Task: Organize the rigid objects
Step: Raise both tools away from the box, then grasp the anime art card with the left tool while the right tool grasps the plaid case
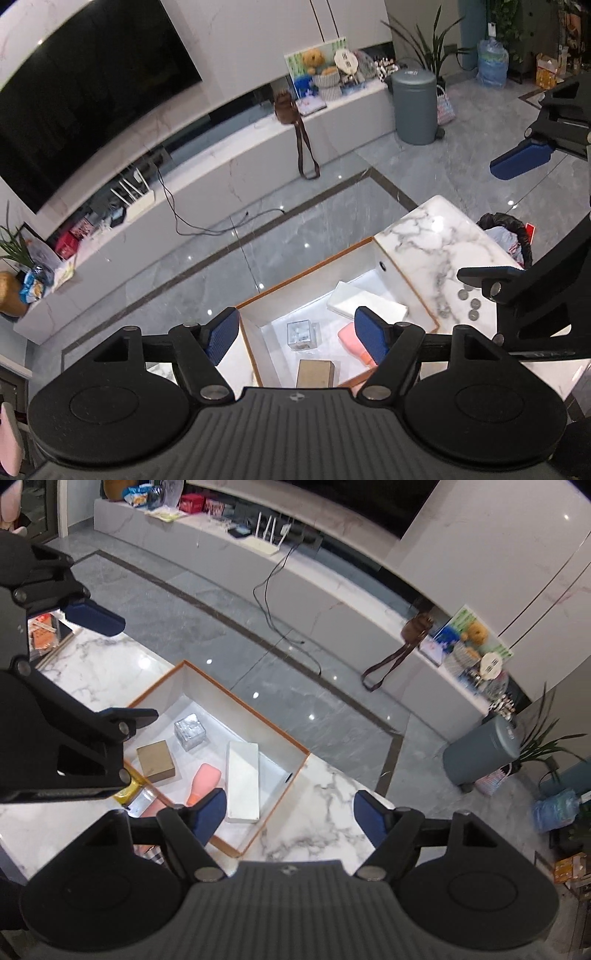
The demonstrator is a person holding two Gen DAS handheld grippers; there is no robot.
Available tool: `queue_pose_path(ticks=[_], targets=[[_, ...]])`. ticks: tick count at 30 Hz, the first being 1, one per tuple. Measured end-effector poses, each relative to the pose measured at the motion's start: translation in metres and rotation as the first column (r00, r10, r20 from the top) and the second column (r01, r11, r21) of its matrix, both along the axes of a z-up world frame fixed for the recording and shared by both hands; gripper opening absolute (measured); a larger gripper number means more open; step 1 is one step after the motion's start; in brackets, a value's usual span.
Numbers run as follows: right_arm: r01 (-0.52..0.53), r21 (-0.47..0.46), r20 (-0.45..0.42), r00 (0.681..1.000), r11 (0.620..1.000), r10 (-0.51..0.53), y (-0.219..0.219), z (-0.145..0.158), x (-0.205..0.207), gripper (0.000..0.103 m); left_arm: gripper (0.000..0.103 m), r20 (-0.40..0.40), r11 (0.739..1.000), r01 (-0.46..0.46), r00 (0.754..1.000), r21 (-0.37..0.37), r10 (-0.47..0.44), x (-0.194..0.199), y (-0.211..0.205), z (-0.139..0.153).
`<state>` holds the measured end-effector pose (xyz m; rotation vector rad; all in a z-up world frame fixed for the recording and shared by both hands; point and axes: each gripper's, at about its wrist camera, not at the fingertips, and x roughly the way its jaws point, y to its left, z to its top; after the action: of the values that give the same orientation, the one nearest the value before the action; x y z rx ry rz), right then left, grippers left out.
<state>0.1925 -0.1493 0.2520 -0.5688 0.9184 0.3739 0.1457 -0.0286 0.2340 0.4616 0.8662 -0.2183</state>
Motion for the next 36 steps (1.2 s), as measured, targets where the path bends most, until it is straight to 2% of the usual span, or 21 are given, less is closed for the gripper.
queue_pose_path(ticks=[6,8,10,12,17,21,25,31,36], targets=[[-0.022,-0.003,0.025,0.999,1.0,0.022,-0.01,0.021,-0.053,0.076,0.088,0.034,1.0,0.024,0.999,-0.004,-0.024,-0.047,-0.001,0.011],[-0.04,0.002,0.029,0.999,0.999,0.04,-0.012,0.02,-0.073,0.077,0.088,0.032,1.0,0.03,0.999,-0.005,-0.029,-0.06,0.003,0.005],[-0.058,0.005,0.029,0.998,0.998,0.057,-0.013,0.014,-0.088,0.085,0.088,0.024,1.0,0.031,0.999,0.0,-0.031,-0.073,0.005,-0.005],[-0.071,0.004,0.014,0.997,0.997,0.071,-0.013,0.002,-0.102,0.085,0.088,0.007,0.999,0.033,0.999,-0.004,-0.033,-0.084,0.01,-0.02],[-0.092,-0.003,-0.047,0.995,0.996,0.092,-0.013,-0.046,-0.124,0.085,0.088,-0.045,0.999,0.01,0.999,-0.048,-0.013,-0.102,0.031,-0.07],[-0.086,0.01,-0.095,0.992,0.996,0.086,-0.012,-0.091,-0.132,0.085,0.088,-0.113,0.999,-0.023,0.993,-0.043,0.018,-0.108,0.049,-0.125],[-0.05,0.02,-0.13,0.99,0.999,0.052,-0.011,-0.139,-0.132,0.085,0.088,-0.172,0.993,-0.081,0.983,-0.082,0.066,-0.107,0.068,-0.174],[0.022,0.057,-0.187,0.982,0.998,-0.011,-0.002,-0.204,-0.124,0.085,0.088,-0.207,0.981,-0.167,0.968,-0.1,0.143,-0.101,0.094,-0.234],[0.101,0.088,-0.208,0.975,0.991,-0.08,0.011,-0.251,-0.11,0.085,0.088,-0.211,0.961,-0.242,0.954,-0.133,0.211,-0.087,0.115,-0.267]])
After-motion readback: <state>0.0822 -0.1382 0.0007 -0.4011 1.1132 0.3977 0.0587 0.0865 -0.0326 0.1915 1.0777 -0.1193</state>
